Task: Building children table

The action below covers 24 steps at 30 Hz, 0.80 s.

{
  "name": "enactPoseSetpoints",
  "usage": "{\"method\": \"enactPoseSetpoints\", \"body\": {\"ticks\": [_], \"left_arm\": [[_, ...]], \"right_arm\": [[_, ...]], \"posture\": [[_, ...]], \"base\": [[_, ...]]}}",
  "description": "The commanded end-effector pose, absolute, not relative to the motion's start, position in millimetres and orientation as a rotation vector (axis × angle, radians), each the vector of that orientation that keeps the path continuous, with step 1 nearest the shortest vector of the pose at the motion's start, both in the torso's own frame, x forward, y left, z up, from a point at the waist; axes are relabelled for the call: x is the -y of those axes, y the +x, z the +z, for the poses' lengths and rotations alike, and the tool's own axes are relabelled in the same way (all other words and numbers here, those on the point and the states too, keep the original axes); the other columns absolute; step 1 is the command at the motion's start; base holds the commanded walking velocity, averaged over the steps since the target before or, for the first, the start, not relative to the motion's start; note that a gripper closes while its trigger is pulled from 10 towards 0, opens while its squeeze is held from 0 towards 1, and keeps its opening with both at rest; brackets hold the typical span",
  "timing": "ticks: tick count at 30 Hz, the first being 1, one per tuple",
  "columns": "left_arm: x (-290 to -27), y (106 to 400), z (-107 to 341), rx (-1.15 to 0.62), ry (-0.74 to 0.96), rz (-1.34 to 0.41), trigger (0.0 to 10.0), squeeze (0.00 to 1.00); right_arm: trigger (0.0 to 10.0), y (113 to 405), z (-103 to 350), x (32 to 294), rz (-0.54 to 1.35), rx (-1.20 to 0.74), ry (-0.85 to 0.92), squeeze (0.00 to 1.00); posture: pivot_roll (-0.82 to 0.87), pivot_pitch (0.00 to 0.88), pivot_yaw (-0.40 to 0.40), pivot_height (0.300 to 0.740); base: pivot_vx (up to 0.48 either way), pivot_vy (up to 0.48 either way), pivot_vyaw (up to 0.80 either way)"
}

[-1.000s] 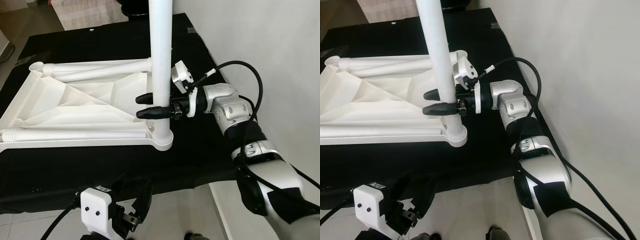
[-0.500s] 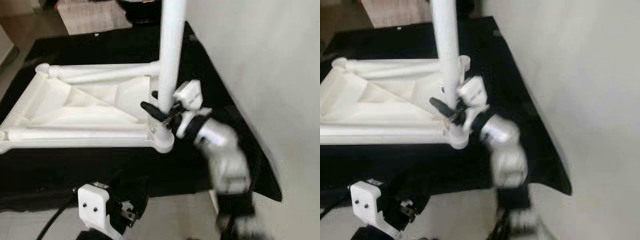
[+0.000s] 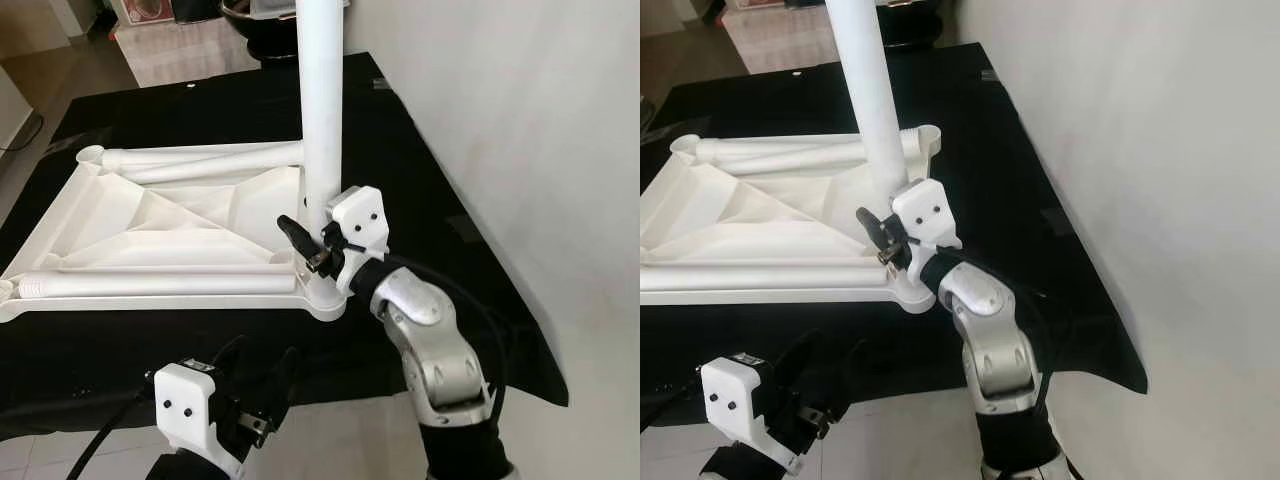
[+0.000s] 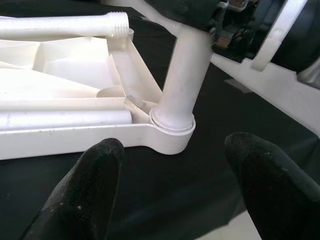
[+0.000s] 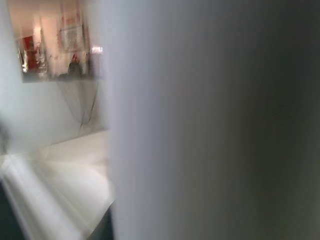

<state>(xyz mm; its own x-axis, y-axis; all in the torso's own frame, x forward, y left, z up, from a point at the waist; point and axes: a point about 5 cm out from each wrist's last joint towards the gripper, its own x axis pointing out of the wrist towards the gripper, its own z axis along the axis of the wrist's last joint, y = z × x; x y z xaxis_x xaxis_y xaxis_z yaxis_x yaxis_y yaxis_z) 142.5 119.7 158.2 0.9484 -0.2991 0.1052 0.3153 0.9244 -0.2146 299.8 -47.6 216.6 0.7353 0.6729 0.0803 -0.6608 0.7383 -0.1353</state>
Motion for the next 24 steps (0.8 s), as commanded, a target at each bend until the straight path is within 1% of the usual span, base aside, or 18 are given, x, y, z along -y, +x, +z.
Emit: {"method": "enactPoseSetpoints", "body": {"ticks": [1,4,6,7,8,9,10,11,13,14,16,20,21,24], "left_arm": [[-122,142,154,0.046,-0.225,-0.305,10.0,0.00],[-120,140,154,0.044,-0.231,-0.313,10.0,0.00],[-120,140,154,0.044,-0.231,-0.313,10.0,0.00],[-120,140,155,0.044,-0.232,-0.314,10.0,0.00],[-119,139,155,0.044,-0.233,-0.314,10.0,0.00],[-119,139,155,0.044,-0.233,-0.314,10.0,0.00],[-119,138,155,0.044,-0.233,-0.313,10.0,0.00],[-118,137,155,0.044,-0.233,-0.312,10.0,0.00],[-118,137,155,0.044,-0.233,-0.312,10.0,0.00],[-118,136,156,0.043,-0.233,-0.311,10.0,0.00],[-118,135,156,0.041,-0.233,-0.311,10.0,0.00],[-117,134,156,0.039,-0.233,-0.312,10.0,0.00],[-117,133,156,0.037,-0.234,-0.313,10.0,0.00],[-117,131,156,0.034,-0.234,-0.314,10.0,0.00]], "right_arm": [[10.0,300,209,39,0.785,0.073,-0.057,1.00],[10.0,314,223,52,1.027,0.087,-0.067,1.00],[10.0,314,223,52,1.027,0.087,-0.067,1.00],[10.0,317,226,55,1.073,0.095,-0.076,1.00],[10.0,320,229,60,1.130,0.104,-0.113,0.82],[10.0,320,229,60,1.130,0.104,-0.113,0.82],[10.0,324,231,64,1.200,0.110,-0.144,0.00],[10.0,327,233,69,1.259,0.109,-0.167,0.00],[10.0,327,233,69,1.259,0.109,-0.167,0.00],[10.0,329,235,73,1.328,0.104,-0.176,0.00],[10.0,334,240,78,1.406,0.095,-0.179,0.00],[10.0,337,243,80,1.431,0.088,-0.178,0.00],[0.0,342,244,83,1.476,0.054,-0.164,0.00],[0.0,345,245,85,1.517,0.029,-0.170,0.00]], "posture": [[0.09,0.186,0.048,0.740],[0.09,0.195,0.043,0.740],[0.09,0.195,0.043,0.740],[0.10,0.195,0.042,0.740],[0.10,0.200,0.038,0.740],[0.10,0.200,0.038,0.740],[0.10,0.203,0.034,0.740],[0.11,0.205,0.033,0.740],[0.11,0.205,0.033,0.740],[0.11,0.207,0.032,0.740],[0.12,0.211,0.034,0.740],[0.12,0.212,0.035,0.740],[0.12,0.216,0.037,0.740],[0.12,0.219,0.039,0.740]], "base": [[0.000,0.000,0.00],[0.000,0.000,0.00],[0.000,0.000,0.00],[0.000,0.000,0.00],[0.000,0.000,0.00],[0.000,0.000,0.00],[0.000,0.000,0.00],[0.000,0.000,0.00],[0.000,0.000,0.00],[0.000,0.000,0.00],[0.000,0.000,0.00],[0.000,0.000,0.00],[0.000,0.000,0.00],[0.000,0.000,0.00]]}}
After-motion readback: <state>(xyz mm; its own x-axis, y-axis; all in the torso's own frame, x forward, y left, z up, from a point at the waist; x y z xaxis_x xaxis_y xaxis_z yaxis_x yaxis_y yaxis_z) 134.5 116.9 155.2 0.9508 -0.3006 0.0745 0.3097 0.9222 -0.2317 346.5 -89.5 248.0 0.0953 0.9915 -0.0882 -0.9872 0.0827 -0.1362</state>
